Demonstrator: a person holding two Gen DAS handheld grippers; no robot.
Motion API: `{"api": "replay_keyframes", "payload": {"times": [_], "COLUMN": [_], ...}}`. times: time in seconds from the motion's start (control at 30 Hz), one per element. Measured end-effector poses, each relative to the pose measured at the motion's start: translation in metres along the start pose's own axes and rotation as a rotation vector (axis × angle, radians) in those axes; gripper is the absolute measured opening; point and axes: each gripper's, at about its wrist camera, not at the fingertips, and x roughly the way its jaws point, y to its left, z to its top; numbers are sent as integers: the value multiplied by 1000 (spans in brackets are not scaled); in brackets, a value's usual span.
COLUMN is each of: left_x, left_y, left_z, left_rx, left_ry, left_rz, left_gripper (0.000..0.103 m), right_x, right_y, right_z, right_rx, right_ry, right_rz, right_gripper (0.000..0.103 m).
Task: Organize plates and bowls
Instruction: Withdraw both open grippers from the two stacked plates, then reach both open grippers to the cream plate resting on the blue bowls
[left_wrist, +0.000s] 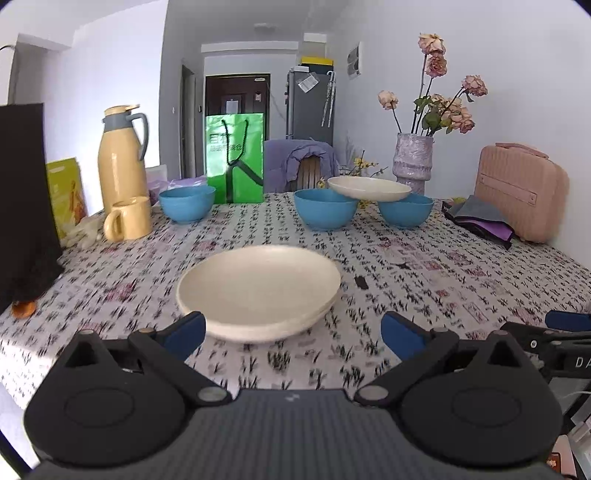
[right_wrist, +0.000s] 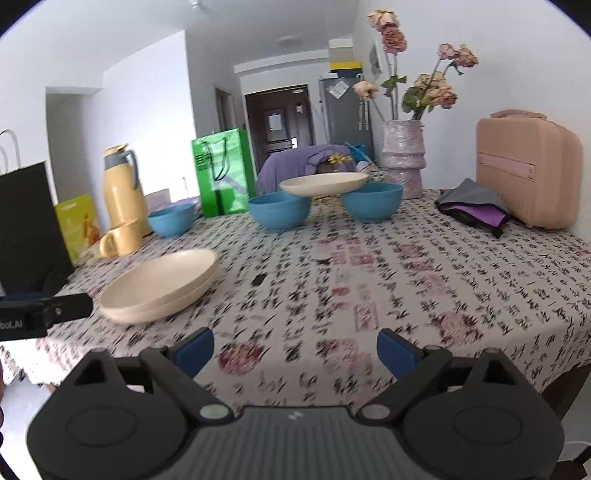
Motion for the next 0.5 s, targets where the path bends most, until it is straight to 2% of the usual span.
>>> {"api": "replay_keyframes", "payload": {"times": [0.13,0.2,0.3,0.5], "left_x": [22,37,58,109], "left_y": [-6,-9,-15,-29], "left_z": [20,32,50,94], "left_rx": [11,11,20,48], "left_ry": [5,13,16,15], "left_rz": [-23,-34,-46,-77], "left_gripper": [103,103,103,103], "right_x": [17,27,44,86], "right_y": [-13,-19,-29,-48], "right_z": [16,26,43,84], "right_rx": [24,40,74,58], "right_ry": [-6,-14,-35,-47], "right_rz": [-18,-22,-27,-45], "right_gripper": [95,103,103,103]}}
